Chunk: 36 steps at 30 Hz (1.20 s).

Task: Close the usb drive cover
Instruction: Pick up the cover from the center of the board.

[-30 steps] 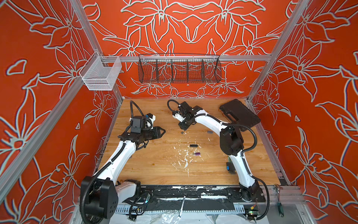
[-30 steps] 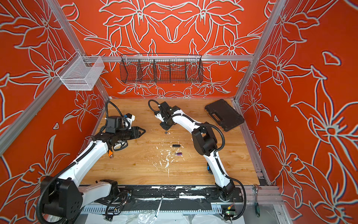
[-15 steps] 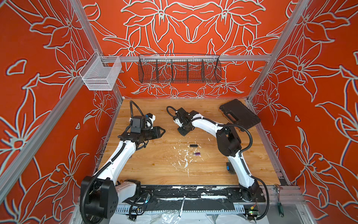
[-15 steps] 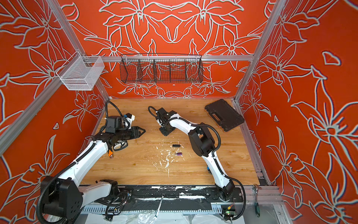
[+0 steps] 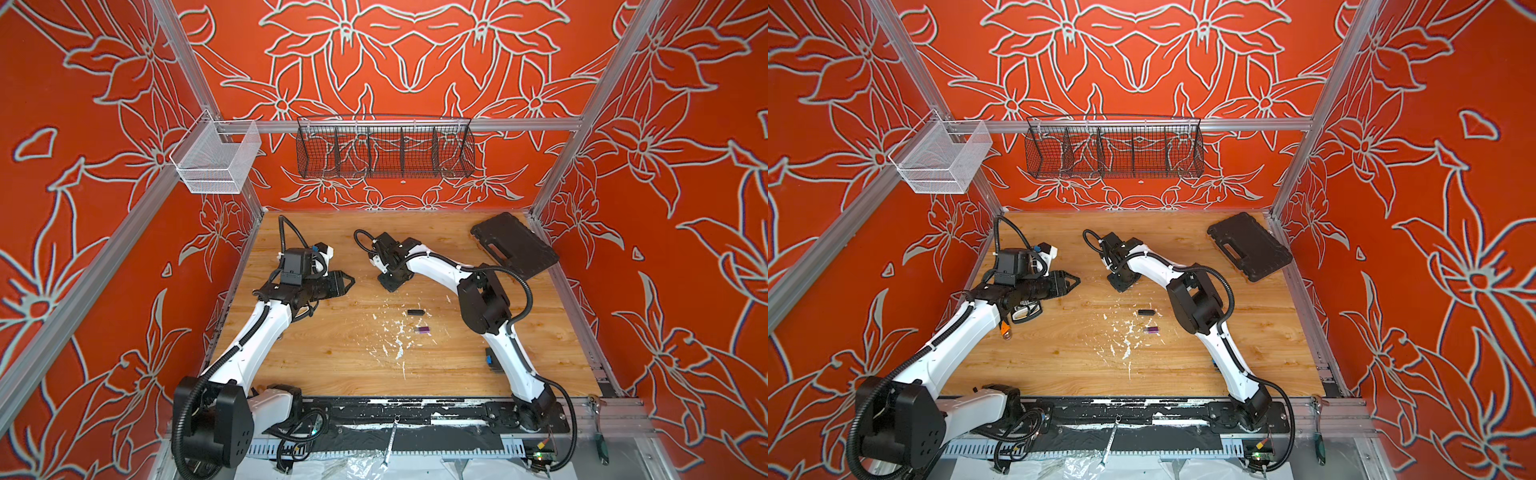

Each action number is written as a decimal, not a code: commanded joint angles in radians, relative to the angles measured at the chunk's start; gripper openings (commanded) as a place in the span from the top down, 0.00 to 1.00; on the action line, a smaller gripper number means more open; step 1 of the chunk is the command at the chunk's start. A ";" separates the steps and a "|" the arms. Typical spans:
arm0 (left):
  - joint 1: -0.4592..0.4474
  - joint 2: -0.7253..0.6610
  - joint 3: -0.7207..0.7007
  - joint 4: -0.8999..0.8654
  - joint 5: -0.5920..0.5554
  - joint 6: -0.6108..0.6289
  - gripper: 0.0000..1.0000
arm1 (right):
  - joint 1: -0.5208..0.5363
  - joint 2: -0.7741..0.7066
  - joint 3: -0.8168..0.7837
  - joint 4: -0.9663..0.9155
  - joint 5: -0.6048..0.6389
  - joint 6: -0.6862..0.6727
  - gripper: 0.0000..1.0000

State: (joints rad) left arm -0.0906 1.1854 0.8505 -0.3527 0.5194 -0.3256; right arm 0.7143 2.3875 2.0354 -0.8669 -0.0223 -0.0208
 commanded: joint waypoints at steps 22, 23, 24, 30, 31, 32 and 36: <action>0.011 0.008 0.008 -0.005 0.011 0.005 0.54 | 0.005 0.048 0.055 -0.078 0.047 0.011 0.80; 0.011 0.014 0.011 -0.015 0.004 0.006 0.53 | 0.004 0.041 0.048 -0.068 0.042 0.005 0.80; 0.015 0.022 0.016 -0.026 0.006 0.006 0.54 | 0.005 0.032 0.037 -0.054 0.036 -0.003 0.81; 0.044 0.055 0.002 -0.022 0.051 -0.008 0.53 | 0.005 -0.061 -0.072 0.066 -0.005 -0.098 0.83; 0.051 0.074 0.004 -0.026 0.058 -0.013 0.53 | 0.005 -0.079 -0.093 0.085 -0.006 -0.121 0.85; 0.058 0.096 0.007 -0.037 0.070 -0.013 0.53 | 0.004 -0.095 -0.110 0.101 -0.004 -0.142 0.85; 0.084 0.189 0.002 -0.016 0.171 -0.030 0.55 | 0.005 -0.162 -0.197 0.172 -0.046 -0.233 0.85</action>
State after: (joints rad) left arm -0.0212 1.3293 0.8505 -0.3641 0.6041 -0.3408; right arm 0.7151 2.2974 1.8774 -0.7567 -0.0254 -0.1600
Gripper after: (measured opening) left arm 0.455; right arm 0.213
